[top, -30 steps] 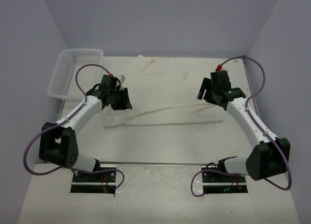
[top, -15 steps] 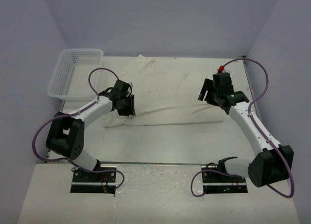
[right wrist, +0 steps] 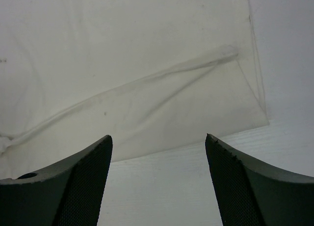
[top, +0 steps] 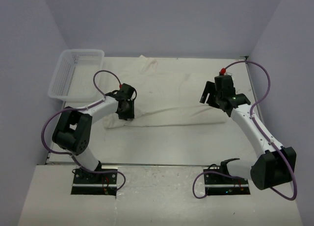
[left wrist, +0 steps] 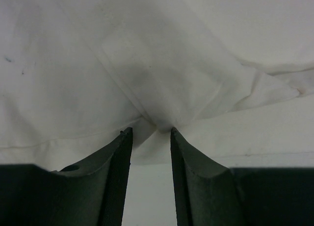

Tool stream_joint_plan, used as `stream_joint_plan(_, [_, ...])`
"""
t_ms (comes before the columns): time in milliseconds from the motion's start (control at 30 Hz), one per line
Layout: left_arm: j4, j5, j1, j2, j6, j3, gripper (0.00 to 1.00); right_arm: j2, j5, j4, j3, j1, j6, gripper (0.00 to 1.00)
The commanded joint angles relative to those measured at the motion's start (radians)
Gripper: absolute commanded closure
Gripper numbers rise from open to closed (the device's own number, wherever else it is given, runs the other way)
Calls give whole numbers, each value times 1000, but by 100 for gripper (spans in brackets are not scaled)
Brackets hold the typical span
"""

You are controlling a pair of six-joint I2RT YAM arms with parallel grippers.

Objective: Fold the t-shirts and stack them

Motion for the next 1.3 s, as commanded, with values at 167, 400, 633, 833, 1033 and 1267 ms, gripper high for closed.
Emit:
stream_joint_plan(167, [0, -1, -24, -12, -16, 35, 61, -30, -29, 51, -26, 3, -6, 23])
stream_joint_plan(400, [9, 5, -32, 27, -8, 53, 60, -33, -32, 52, -34, 3, -6, 23])
stream_joint_plan(633, [30, 3, -32, 78, -3, 72, 63, -51, -26, 48, -45, 2, -11, 23])
stream_joint_plan(833, [32, -1, -32, 81, -2, 86, 81, -58, -26, 52, -53, 3, -9, 22])
stream_joint_plan(1033, [32, -8, -44, 15, -3, 77, 91, -38, -53, 64, -54, 2, 0, 22])
stream_joint_plan(1267, [16, -17, -70, -74, -6, 75, 100, -28, -58, 63, -45, 6, 6, 23])
